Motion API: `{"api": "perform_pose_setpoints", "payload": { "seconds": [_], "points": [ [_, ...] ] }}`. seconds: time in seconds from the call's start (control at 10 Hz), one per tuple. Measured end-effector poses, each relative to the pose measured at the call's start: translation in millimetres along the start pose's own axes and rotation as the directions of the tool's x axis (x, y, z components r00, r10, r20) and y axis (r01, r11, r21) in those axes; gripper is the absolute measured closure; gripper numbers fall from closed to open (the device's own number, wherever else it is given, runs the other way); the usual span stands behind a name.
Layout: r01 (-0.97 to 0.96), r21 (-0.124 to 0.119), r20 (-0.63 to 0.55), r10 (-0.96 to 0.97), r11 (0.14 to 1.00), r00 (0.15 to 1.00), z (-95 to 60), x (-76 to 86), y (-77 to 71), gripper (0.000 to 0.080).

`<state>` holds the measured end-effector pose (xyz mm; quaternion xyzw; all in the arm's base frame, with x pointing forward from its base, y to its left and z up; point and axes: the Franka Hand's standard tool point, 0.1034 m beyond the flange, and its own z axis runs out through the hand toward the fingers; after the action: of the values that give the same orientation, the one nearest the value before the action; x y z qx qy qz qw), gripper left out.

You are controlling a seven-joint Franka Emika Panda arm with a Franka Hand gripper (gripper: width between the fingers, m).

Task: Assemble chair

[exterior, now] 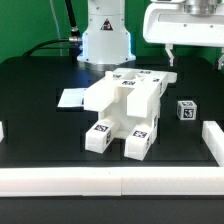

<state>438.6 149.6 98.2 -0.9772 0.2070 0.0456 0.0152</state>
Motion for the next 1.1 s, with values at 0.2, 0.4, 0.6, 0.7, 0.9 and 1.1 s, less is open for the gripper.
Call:
{"api": "perform_pose_setpoints", "payload": {
  "seconds": [0.2, 0.4, 0.6, 0.7, 0.9, 1.1],
  "points": [
    [0.006, 0.003, -0.003, -0.006, 1.0, 1.0, -1.4, 5.1, 3.2, 0.0151],
    [-0.01, 0.005, -0.007, 0.01, 1.0, 1.0, -0.3, 1.3, 1.1, 0.0151],
    [0.008, 0.003, -0.017, -0.008, 1.0, 1.0, 9.7, -23.5, -1.7, 0.0151],
    [0.006, -0.003, -0.017, -0.006, 1.0, 1.0, 15.4, -33.1, -1.4, 0.0151],
    [0.025, -0.011, -0.029, -0.025, 1.0, 0.999, 27.9, -46.2, 4.7, 0.0151],
    [0.05, -0.025, -0.03, -0.051, 0.998, 0.998, 35.8, -43.0, 17.4, 0.0151]
  ]
}}
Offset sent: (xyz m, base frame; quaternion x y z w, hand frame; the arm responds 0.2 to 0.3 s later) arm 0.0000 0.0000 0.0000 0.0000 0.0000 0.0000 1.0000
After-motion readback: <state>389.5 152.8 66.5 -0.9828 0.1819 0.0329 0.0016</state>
